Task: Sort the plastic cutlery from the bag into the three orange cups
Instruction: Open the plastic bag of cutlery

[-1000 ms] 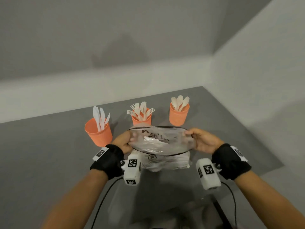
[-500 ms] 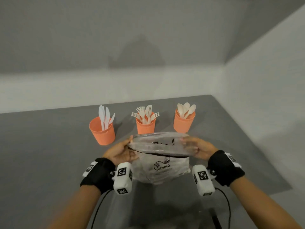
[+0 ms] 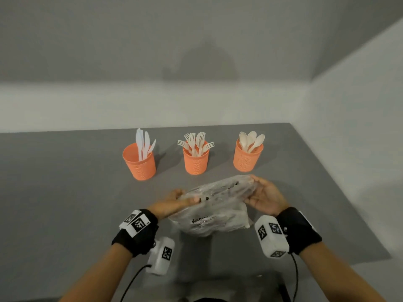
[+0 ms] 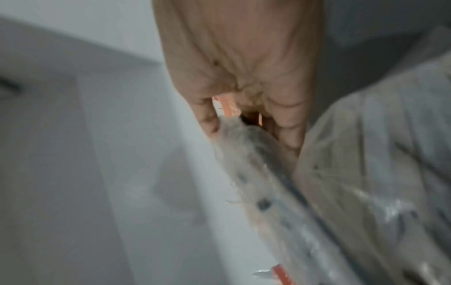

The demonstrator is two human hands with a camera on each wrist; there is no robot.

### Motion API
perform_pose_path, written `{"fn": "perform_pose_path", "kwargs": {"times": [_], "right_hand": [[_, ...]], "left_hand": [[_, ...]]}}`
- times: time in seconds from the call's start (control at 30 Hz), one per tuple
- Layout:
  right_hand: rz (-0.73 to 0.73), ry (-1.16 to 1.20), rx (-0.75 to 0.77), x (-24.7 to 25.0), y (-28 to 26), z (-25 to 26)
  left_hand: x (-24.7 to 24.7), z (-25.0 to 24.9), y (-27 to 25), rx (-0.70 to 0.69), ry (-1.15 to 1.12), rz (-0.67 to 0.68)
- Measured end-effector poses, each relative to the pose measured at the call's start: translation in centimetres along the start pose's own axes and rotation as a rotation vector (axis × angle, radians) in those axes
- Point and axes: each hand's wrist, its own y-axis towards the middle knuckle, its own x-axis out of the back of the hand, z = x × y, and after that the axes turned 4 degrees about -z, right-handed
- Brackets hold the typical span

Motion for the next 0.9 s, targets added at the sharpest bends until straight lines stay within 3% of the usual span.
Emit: {"fn": "perform_pose_path", "kwargs": {"times": [0.07, 0.13, 0.2, 0.3, 0.37, 0.47, 0.57, 0.67, 0.73, 0.8, 0.9], "right_hand": [[-0.073, 0.07, -0.018, 0.2, 1.0, -0.3], [-0.114, 0.064, -0.032, 0.1, 1.7, -0.9], [-0.131, 0.012, -0.05, -0.8, 1.5, -1.3], [-0.088, -0.159, -0.071, -1.4, 0.9, -1.5], [-0.036, -0.327, -0.087, -1.6, 0.0, -1.6], [0.003, -0.476, -0.117, -1.7, -1.2, -2.1], [-0.033, -0.683, 0.048, -1.8, -1.4, -2.4], [-0.186, -1.17, 0.298, -1.6, -1.3, -2.5], [-0.205, -1.373, 0.415, -1.3, -1.3, -2.9], [-0.227, -1.503, 0.457, -1.6, -1.0, -3.4], [-0.294, -1.609, 0.413, -2.6, -0.3, -3.9]], "left_hand": [[0.0, 0.1, 0.0, -0.056, 0.138, 0.069], [0.1, 0.4, 0.0, -0.043, 0.099, 0.107], [0.4, 0.3, -0.3, 0.044, -0.13, 0.073], [1.0, 0.6, 0.1, 0.244, -0.658, 0.02], [1.1, 0.8, 0.9, 0.377, -0.831, -0.057], [1.1, 2.0, 2.2, 0.433, -0.839, -0.15], [0.7, 1.0, 2.1, 0.36, -0.799, -0.217], [0.5, -0.7, 0.7, 0.084, -0.313, -0.444], [0.5, -0.6, -0.1, -0.096, -0.006, -0.435], [0.3, -0.1, -0.6, -0.118, 0.28, -0.363], [-0.8, 0.1, -0.8, -0.118, 0.556, -0.4]]}}
